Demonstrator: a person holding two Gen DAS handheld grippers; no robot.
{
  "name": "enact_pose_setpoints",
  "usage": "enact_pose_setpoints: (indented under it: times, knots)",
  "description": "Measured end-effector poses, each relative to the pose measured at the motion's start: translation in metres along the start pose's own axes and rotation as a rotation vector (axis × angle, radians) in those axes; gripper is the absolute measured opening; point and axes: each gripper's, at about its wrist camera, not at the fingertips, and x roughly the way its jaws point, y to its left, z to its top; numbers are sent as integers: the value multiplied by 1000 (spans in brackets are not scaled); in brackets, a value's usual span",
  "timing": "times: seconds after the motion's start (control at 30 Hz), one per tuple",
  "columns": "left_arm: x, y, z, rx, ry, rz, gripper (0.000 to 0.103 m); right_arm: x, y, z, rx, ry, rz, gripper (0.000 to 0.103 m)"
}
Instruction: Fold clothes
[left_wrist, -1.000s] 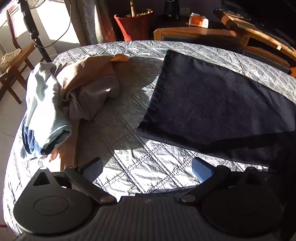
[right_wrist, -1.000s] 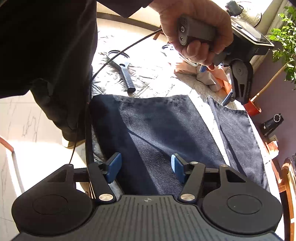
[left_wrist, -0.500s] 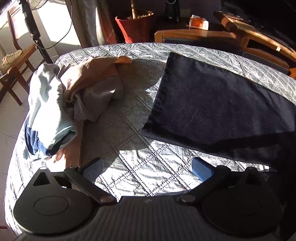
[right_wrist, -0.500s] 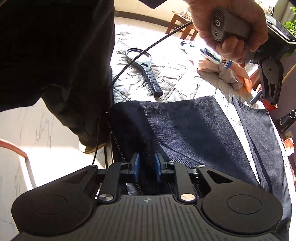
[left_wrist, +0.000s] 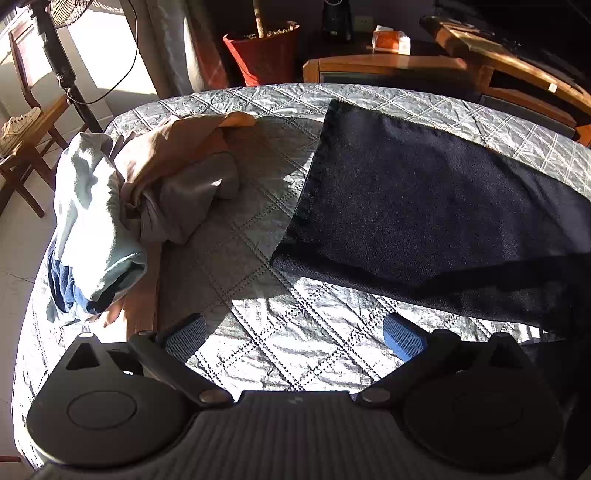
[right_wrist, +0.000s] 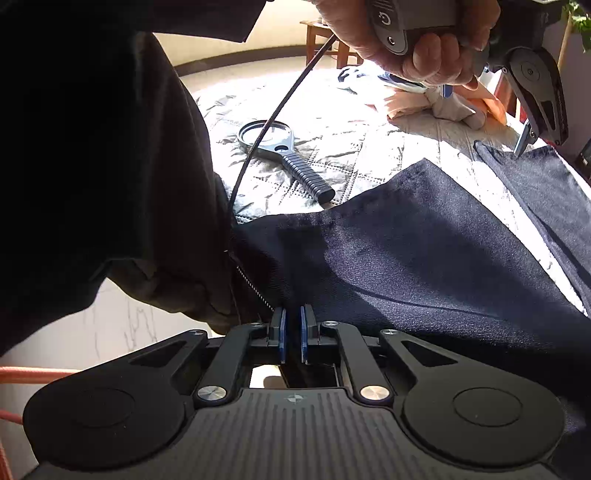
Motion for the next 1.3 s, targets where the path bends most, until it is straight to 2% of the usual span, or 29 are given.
enact_pose_setpoints:
  times: [0.03, 0.07, 0.13, 0.17, 0.2, 0.27, 0.33, 0.43, 0.53, 0.57, 0.63, 0.7, 0.77, 0.8, 0.83, 0.87, 0.9, 0.93, 1.0, 1.1, 1.2, 1.27, 1.3]
  knots:
    - [0, -2, 0, 3, 1, 0, 102, -1, -3, 0, 30, 0, 36, 23]
    - [1, -3, 0, 6, 3, 1, 102, -5, -6, 0, 52, -14, 47, 38]
    - [2, -7, -2, 21, 7, 3, 102, -19, -17, 0, 114, -62, 73, 53]
    - [3, -10, -3, 33, 10, 5, 102, -35, -31, -3, 192, -123, 81, 58]
    - [4, -13, -4, 48, 13, 7, 102, -48, -46, -8, 270, -170, 66, 62]
    - [5, -17, -5, 67, 18, 8, 102, -77, -85, -25, 447, -236, -73, 76]
    - [5, -20, -6, 79, 22, 6, 102, -98, -128, -58, 639, -263, -245, 77]
    - [10, -27, -7, 98, 29, 5, 102, -138, -203, -131, 1020, -252, -570, 77]
    - [18, -35, -8, 127, 50, 20, 102, -182, -256, -210, 1300, -257, -809, 71]
    - [19, -37, -8, 131, 54, 23, 102, -190, -267, -233, 1377, -261, -833, 67]
    - [17, -40, -7, 128, 48, 13, 102, -197, -279, -266, 1483, -285, -815, 57]
    - [14, -42, -5, 120, 40, 5, 102, -196, -282, -281, 1523, -288, -791, 56]
    - [13, -45, -3, 111, 41, -4, 102, -185, -277, -293, 1548, -392, -670, 58]
    - [13, -47, -2, 109, 43, -9, 102, -181, -276, -294, 1552, -420, -645, 61]
    - [14, -50, -1, 110, 45, -14, 102, -176, -275, -291, 1534, -420, -655, 69]
    - [13, -54, -1, 118, 45, -15, 102, -172, -274, -288, 1516, -420, -664, 65]
    - [13, -58, -2, 129, 44, -15, 102, -168, -273, -285, 1499, -421, -673, 59]
    - [13, -61, -2, 140, 44, -14, 102, -170, -273, -286, 1508, -437, -677, 12]
    - [14, -68, -3, 162, 44, -11, 102, -174, -273, -287, 1523, -467, -684, 12]
    - [16, -72, -3, 169, 49, -7, 102, -189, -257, -260, 1339, -381, -821, 12]
    - [17, -76, -3, 167, 50, -8, 102, -185, -236, -232, 1180, -249, -947, 19]
    - [17, -80, -3, 173, 50, -9, 102, -168, -236, -230, 1146, -88, -945, 27]
    - [17, -82, -4, 181, 50, -9, 102, -161, -234, -232, 1142, -32, -960, 27]
